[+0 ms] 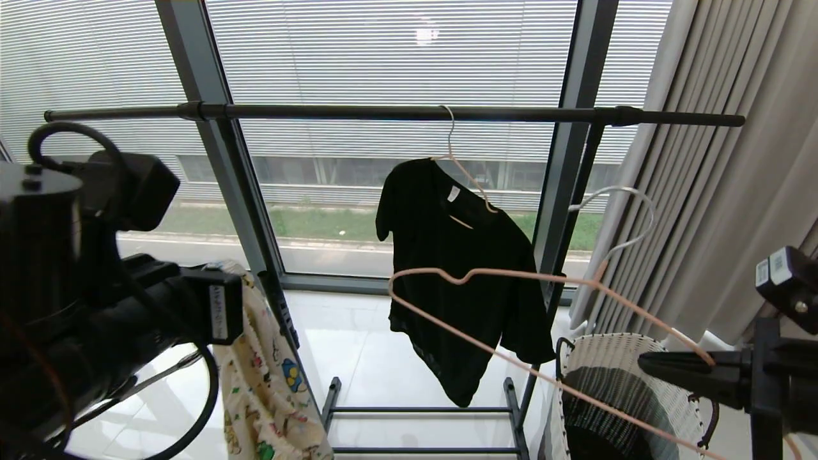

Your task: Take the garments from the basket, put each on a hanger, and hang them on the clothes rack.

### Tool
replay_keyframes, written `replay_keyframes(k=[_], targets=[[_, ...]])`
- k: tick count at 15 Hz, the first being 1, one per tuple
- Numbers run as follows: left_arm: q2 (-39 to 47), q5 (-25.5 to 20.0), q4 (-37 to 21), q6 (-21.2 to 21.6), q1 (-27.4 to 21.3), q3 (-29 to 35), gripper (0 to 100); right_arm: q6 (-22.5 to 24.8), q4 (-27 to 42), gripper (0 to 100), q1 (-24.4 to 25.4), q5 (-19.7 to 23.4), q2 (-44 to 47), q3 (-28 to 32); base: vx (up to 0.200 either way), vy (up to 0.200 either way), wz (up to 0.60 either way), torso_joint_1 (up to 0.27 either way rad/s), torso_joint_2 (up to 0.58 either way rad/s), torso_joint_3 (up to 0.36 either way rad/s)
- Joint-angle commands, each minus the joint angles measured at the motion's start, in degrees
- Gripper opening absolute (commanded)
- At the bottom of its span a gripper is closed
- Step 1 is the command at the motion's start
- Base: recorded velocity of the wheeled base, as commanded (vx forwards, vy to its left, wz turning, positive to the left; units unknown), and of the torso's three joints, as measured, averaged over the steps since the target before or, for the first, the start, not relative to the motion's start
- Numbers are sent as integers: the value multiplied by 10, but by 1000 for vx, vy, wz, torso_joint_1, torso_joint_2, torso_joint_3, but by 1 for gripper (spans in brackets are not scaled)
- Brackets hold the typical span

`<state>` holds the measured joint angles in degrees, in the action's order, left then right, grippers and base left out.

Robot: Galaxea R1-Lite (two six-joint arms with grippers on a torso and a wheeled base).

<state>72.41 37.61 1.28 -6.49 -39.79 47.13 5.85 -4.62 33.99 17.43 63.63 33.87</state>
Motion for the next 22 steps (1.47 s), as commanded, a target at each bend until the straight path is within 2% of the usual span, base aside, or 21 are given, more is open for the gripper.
replay_keyframes(k=[1, 5, 8, 13, 16, 22], targets=[[111, 13, 40, -12, 11, 37, 0, -5, -43, 0, 88, -3, -8, -57, 0, 0, 0, 0, 0, 0], [157, 25, 86, -12, 9, 48, 0, -6, -50, 0, 102, -9, 2, -50, 0, 0, 0, 0, 0, 0], [159, 29, 87, -12, 4, 53, 0, -8, -85, 0, 100, -11, 32, -50, 0, 0, 0, 0, 0, 0], [159, 30, 87, -12, -3, 60, 0, -22, -188, 0, 100, -52, 112, -47, 0, 0, 0, 0, 0, 0], [169, 33, 87, -20, -7, 62, 0, -23, -196, 0, 101, -55, 135, -26, 0, 0, 0, 0, 0, 0], [207, 113, 86, -19, -4, 97, 0, -35, -201, 0, 101, -56, 178, 9, 0, 0, 0, 0, 0, 0]])
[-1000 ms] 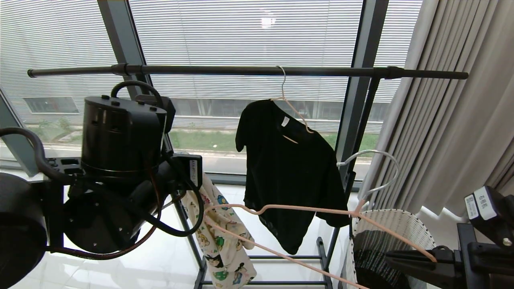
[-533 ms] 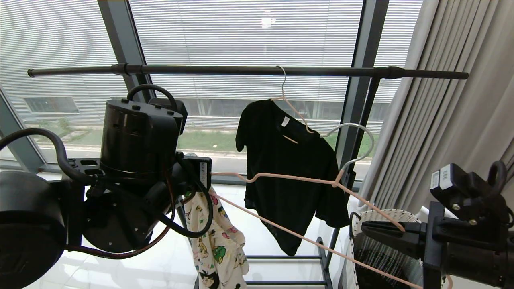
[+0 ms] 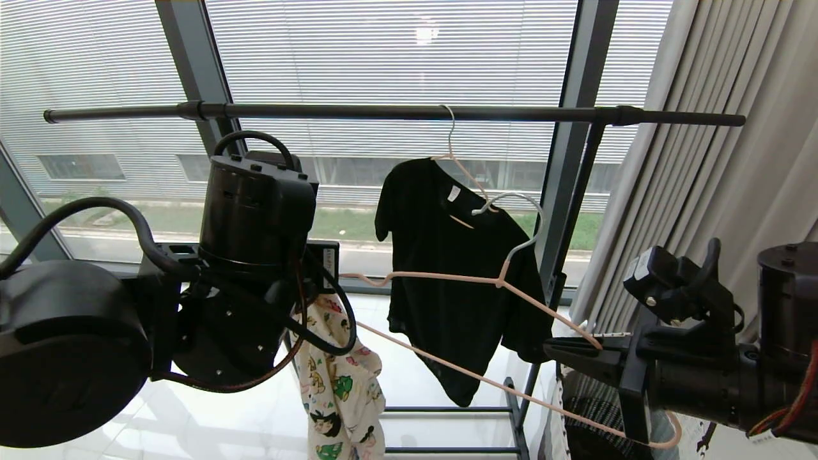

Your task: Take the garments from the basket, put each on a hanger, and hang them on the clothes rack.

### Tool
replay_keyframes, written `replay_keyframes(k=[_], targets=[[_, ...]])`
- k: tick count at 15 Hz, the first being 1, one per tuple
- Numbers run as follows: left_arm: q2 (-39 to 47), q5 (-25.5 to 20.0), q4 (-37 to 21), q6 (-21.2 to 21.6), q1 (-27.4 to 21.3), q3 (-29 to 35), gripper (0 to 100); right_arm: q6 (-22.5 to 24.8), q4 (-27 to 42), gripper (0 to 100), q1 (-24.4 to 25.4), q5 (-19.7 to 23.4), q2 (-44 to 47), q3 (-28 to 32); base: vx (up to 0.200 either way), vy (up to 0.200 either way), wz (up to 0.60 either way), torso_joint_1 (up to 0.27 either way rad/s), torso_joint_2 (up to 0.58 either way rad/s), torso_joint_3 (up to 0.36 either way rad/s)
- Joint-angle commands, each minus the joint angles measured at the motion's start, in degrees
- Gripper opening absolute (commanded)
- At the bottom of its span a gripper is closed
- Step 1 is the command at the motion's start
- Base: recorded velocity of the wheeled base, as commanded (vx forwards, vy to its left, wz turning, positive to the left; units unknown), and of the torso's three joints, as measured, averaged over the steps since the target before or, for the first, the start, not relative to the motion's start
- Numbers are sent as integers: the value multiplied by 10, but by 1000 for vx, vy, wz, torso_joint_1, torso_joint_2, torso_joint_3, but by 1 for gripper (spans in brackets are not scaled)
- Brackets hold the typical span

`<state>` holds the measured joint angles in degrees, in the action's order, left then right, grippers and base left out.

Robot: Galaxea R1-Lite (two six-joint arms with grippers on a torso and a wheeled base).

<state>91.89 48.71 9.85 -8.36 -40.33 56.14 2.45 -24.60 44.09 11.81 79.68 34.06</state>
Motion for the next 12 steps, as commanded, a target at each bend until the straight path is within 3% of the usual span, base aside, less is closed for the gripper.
replay_keyframes(k=[1, 5, 12], targets=[[20, 17, 0, 0, 4, 13, 0, -3, -12, 0, -1, -1, 29, 14, 0, 0, 0, 0, 0, 0], [51, 74, 0, 0, 11, 49, 0, -27, -58, 0, -1, -52, 74, 27, 0, 0, 0, 0, 0, 0], [74, 78, 0, 0, 10, 84, 0, -33, -82, 0, 23, -54, 116, 68, 0, 0, 0, 0, 0, 0]])
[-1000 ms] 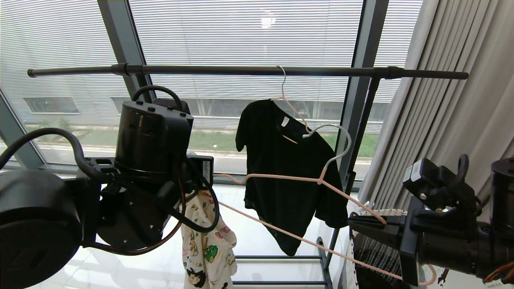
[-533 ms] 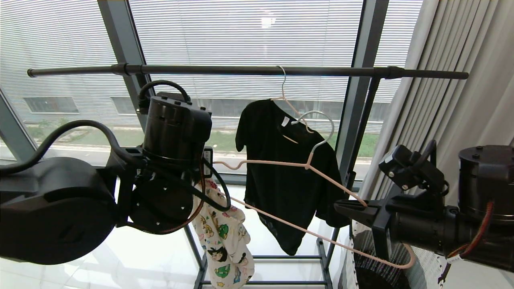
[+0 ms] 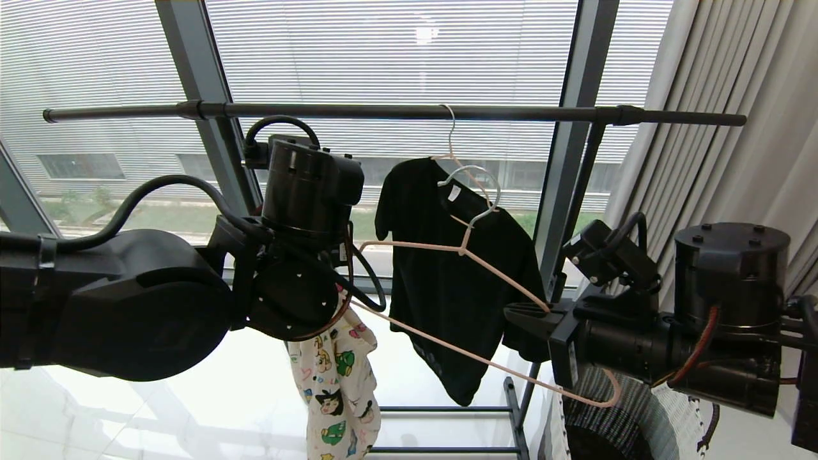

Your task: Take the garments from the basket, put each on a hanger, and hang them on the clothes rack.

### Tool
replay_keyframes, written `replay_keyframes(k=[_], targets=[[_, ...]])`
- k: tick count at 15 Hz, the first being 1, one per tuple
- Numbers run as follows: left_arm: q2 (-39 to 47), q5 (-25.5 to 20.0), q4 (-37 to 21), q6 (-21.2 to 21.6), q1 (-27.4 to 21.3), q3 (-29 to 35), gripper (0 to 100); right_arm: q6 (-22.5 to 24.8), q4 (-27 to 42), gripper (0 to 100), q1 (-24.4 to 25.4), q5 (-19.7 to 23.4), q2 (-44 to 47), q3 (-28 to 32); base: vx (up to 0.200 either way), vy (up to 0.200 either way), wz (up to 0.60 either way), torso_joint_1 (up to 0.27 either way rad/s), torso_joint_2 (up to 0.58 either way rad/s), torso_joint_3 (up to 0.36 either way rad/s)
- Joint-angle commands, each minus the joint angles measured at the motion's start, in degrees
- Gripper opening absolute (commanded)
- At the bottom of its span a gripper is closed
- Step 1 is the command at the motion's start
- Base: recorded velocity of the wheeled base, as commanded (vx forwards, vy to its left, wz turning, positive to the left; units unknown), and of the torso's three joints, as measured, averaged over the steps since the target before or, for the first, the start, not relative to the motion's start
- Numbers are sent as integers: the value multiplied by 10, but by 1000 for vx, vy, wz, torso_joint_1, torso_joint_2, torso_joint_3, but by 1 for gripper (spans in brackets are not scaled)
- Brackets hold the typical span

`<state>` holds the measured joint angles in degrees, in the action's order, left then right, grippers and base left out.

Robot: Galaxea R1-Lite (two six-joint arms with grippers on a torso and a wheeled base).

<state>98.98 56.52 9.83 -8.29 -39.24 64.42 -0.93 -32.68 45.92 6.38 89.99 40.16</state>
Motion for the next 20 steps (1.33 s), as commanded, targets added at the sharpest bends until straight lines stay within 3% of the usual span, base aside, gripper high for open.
replay_keyframes(k=[1, 4, 8, 13, 17, 20], targets=[[3, 0, 0, -1, -1, 3, 0, 0, -1, 0, 7, 0, 23, 15, 0, 0, 0, 0, 0, 0], [3, 0, 0, 0, 0, 10, 0, -7, -2, 0, 22, -2, 61, 46, 0, 0, 0, 0, 0, 0], [3, 19, -1, 1, 0, 33, 0, -25, -2, 0, 23, -53, 102, 83, 0, 0, 0, 0, 0, 0], [6, 18, -1, -4, -9, 54, 0, -37, -2, 0, 52, -56, 147, 142, 0, 0, 0, 0, 0, 0], [13, 17, -1, -46, -49, 90, 0, -55, -2, 0, 80, -77, 193, 206, 0, 0, 0, 0, 0, 0], [11, 17, -1, -54, -68, 100, 0, -60, -2, 0, 87, -86, 208, 225, 0, 0, 0, 0, 0, 0]])
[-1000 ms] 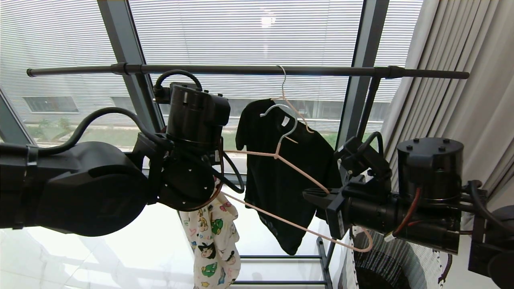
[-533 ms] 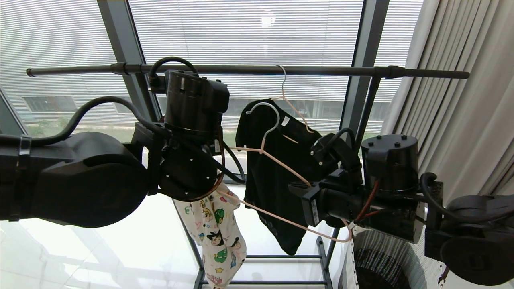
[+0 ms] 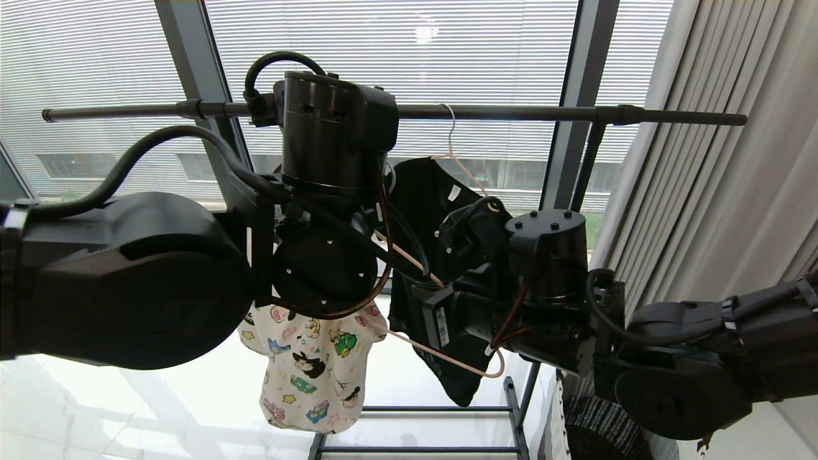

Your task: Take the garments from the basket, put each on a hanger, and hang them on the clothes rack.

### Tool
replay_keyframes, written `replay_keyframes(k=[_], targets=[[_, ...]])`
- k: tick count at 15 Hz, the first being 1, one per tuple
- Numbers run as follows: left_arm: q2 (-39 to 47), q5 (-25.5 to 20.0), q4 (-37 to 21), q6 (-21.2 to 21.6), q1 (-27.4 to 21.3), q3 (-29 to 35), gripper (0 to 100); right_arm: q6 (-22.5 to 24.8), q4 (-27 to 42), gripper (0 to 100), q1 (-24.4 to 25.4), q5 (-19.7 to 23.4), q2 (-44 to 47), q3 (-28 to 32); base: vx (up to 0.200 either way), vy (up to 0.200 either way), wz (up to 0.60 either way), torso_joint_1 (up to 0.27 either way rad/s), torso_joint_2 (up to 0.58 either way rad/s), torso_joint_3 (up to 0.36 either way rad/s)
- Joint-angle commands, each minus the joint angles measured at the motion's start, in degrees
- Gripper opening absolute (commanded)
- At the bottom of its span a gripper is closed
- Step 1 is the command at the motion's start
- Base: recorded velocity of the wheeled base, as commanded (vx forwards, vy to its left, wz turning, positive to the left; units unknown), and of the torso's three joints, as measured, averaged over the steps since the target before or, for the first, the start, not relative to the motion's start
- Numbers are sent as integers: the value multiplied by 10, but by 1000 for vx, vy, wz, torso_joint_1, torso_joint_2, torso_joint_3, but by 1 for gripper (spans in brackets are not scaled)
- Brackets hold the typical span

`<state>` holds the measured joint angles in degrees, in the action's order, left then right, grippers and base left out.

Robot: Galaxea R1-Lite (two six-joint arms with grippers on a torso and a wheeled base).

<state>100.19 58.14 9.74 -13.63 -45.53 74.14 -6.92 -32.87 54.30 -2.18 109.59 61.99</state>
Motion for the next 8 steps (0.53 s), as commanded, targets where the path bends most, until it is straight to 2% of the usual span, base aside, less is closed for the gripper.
replay_keyframes(k=[1, 4, 6, 8], targets=[[-3, 0, 0, -1, -5, 1, 0, 0, 0, 0, 3, -2, 11, 6, 0, 0, 0, 0, 0, 0], [-23, 2, -5, 8, 7, -25, 0, -4, 0, 0, -7, -37, 7, 3, 0, 0, 0, 0, 0, 0], [-50, 2, -5, 22, 7, -55, 0, -5, 0, 0, -14, -41, -1, 2, 0, 0, 0, 0, 0, 0], [-54, 0, -5, 22, 0, -58, 0, -5, 0, 0, -14, -42, -2, 2, 0, 0, 0, 0, 0, 0]])
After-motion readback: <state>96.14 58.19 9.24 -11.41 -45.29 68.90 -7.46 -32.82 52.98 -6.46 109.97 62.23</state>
